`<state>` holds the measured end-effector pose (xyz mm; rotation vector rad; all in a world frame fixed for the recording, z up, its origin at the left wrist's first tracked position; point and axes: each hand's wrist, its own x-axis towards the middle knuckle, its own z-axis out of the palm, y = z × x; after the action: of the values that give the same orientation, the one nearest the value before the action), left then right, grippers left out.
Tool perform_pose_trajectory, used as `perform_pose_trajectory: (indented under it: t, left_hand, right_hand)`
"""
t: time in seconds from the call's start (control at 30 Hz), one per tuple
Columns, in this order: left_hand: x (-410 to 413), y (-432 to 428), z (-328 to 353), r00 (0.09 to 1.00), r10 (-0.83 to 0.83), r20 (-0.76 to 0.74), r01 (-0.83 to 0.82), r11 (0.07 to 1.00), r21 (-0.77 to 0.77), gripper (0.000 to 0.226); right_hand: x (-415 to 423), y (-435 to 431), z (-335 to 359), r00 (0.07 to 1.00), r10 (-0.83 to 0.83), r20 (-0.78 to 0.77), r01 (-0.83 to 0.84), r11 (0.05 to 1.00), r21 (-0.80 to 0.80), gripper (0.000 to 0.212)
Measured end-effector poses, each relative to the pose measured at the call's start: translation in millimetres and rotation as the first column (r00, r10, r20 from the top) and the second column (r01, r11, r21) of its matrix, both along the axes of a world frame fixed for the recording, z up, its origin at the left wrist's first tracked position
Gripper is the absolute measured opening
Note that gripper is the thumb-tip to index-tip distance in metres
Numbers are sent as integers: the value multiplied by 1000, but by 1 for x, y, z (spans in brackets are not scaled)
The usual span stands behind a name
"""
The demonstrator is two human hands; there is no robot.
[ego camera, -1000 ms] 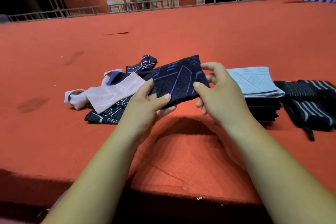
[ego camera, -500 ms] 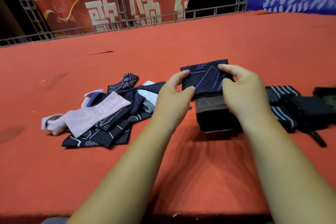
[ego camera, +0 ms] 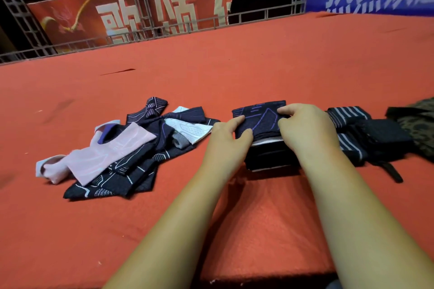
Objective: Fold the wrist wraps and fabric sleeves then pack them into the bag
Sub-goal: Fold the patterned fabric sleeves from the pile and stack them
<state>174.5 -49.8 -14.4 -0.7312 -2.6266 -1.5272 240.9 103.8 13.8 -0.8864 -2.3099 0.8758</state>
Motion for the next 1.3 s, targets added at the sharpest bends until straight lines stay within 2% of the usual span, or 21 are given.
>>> perform_pose_trajectory:
  t: [0.17,0.33,0.43,0.5,0.7,0.87,0.97,1.13,1.3]
  left_hand:
    - [2,-3,4,999,-46,-18,46,998,-42,51]
    - [8,-13,8,999,-48,20,45,994,103,55]
    - [11,-23,9,996,-36,83,25,992,124,59]
    - [11,-31,10,992,-39,122,23,991,129,59]
    - [13,-70,14,985,-1,170,-22,991,132,32]
    - [0,-117,2,982,96,160,-117,985,125,18]
    - [-12,-146,-8,977,200,78,-206,976,71,15]
    - [-38,-199,-26,908,338,-249,-392,895,-212,32]
    - [-71,-239,-48,867,369,-335,-473,821,-321,39]
  right_hand:
    - [2,-2,-2,999,-25,-41,25,1000,-13,43]
    - [12,-12,8,983,-84,-164,92,995,42,34]
    - [13,-25,13,965,-57,-255,72,996,49,25]
    - [11,-37,16,950,-24,-311,36,999,34,21]
    - [-1,-91,14,907,168,-387,-184,983,-5,18]
    - [-18,-132,-3,865,366,-344,-401,915,-35,16]
    - [-30,-151,-17,853,446,-270,-474,879,-45,14]
    - [-44,-174,-38,830,517,-210,-546,830,-118,18]
    - [-53,-196,-56,822,524,-223,-570,759,-315,19]
